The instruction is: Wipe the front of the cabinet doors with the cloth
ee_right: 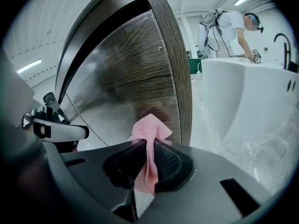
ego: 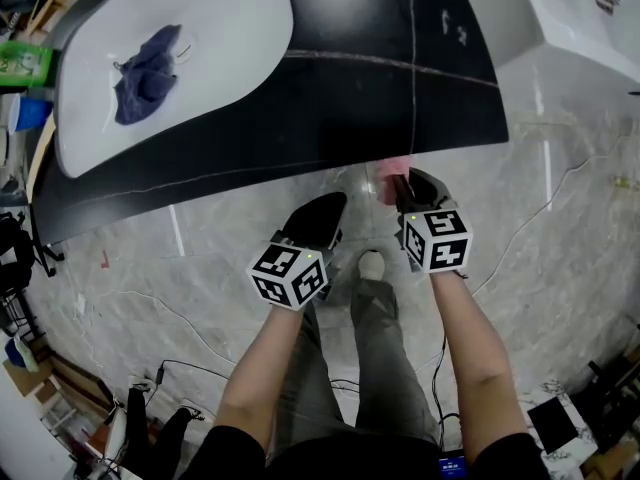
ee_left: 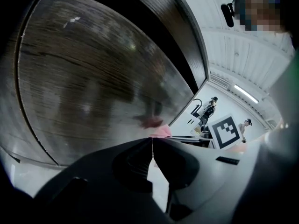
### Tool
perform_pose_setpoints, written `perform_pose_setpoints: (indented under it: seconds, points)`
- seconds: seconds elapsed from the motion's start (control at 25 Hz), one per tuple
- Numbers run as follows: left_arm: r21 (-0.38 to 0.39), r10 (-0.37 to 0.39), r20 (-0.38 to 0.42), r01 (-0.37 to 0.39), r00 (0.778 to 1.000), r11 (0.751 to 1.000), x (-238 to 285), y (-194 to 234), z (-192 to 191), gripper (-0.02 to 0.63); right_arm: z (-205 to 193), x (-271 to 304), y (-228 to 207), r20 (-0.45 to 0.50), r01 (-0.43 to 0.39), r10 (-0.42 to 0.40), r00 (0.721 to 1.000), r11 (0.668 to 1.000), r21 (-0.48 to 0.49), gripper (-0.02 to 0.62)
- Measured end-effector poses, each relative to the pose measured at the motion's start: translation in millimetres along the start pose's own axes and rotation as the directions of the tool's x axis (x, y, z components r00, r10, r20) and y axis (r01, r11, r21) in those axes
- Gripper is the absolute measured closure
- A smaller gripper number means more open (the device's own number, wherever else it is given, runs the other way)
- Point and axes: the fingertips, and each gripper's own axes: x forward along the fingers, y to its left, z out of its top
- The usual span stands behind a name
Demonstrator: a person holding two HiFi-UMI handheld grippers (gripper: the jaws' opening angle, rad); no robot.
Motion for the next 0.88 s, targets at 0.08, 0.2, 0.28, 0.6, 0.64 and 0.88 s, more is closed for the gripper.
perform_pose_setpoints:
  seconds: [0.08, 0.2, 0.28, 0.6, 0.64, 0.88]
  points:
    - [0.004, 0.001, -0.005, -0.001, 1.000, 1.000, -2, 0, -1, 0.597, 0, -2, 5, 0.005, -0.001, 0.001, 1.000, 1.000, 0.002, 0.541]
    - [0.001, 0.002, -0.008, -0.002, 1.000, 1.000, -9, 1, 0, 0.597, 3, -6, 17, 0.013, -0.005, 0.005, 1.000, 1.000, 0.006, 0.541]
    - [0.002, 0.006, -0.007, -0.006, 1.000, 1.000, -17, 4, 2, 0.597, 5, -8, 26, 0.016, -0.007, 0.007, 1.000, 1.000, 0.007, 0.541]
    - [0.036, 0.043, 0.015, -0.043, 0.999, 0.998, -70, 21, 18, 0.597, 14, -15, 78, 0.020, -0.025, 0.025, 0.999, 1.000, -0.002, 0.541]
    - [0.034, 0.052, 0.020, -0.053, 0.998, 0.998, -77, 25, 21, 0.597, 16, -16, 86, 0.020, -0.030, 0.030, 0.999, 1.000, -0.006, 0.541]
    - [0.052, 0.092, 0.049, -0.095, 0.995, 0.994, -123, 44, 37, 0.597, 30, -19, 138, 0.022, -0.065, 0.066, 0.998, 0.997, -0.029, 0.541]
